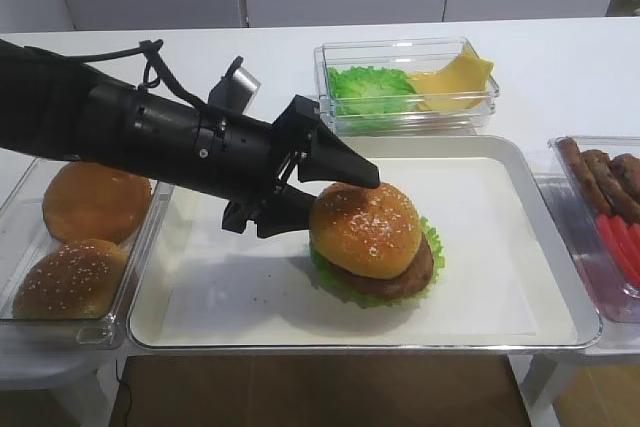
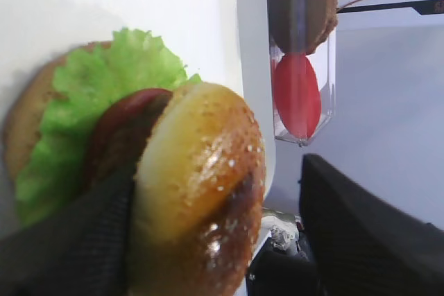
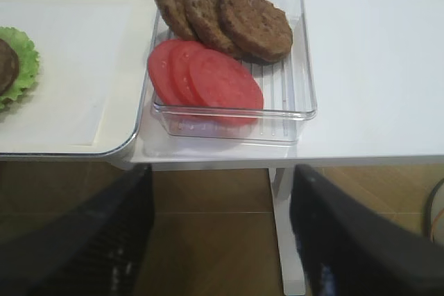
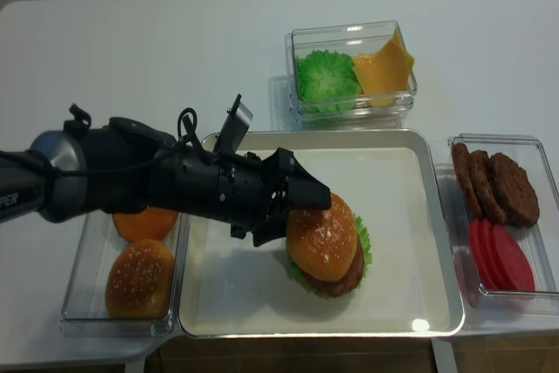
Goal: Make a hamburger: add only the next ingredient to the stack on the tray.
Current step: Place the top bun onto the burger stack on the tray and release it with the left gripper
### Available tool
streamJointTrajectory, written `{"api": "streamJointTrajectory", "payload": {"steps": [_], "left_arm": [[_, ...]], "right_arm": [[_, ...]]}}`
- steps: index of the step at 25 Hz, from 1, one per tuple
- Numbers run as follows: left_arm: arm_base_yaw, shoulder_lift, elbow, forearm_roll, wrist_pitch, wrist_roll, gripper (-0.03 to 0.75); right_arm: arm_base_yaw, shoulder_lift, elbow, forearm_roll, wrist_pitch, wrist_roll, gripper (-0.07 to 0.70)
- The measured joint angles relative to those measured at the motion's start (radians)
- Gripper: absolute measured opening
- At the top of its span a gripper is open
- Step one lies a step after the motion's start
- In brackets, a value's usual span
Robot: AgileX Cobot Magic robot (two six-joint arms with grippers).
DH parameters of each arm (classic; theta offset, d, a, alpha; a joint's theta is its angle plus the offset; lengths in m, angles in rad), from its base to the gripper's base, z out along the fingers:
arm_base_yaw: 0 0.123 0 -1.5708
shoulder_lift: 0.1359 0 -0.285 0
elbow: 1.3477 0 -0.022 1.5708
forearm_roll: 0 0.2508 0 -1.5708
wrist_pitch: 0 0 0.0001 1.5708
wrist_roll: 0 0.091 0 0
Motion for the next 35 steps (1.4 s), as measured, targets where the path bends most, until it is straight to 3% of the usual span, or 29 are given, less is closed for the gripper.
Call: {"api": "streamJointTrajectory", "payload": {"steps": [13,35], "left_arm": [[0.0,0.0,0.0,0.0,-0.022,0.041,0.552],[0.0,-0.002,0.0,-0.015,-0.002,0.089,0.609]], "right_arm": [[0.0,0.0,0.0,0.0,0.0,0.0,0.467],[0.0,0.0,0.0,0.0,0.0,0.0,0.467]]}}
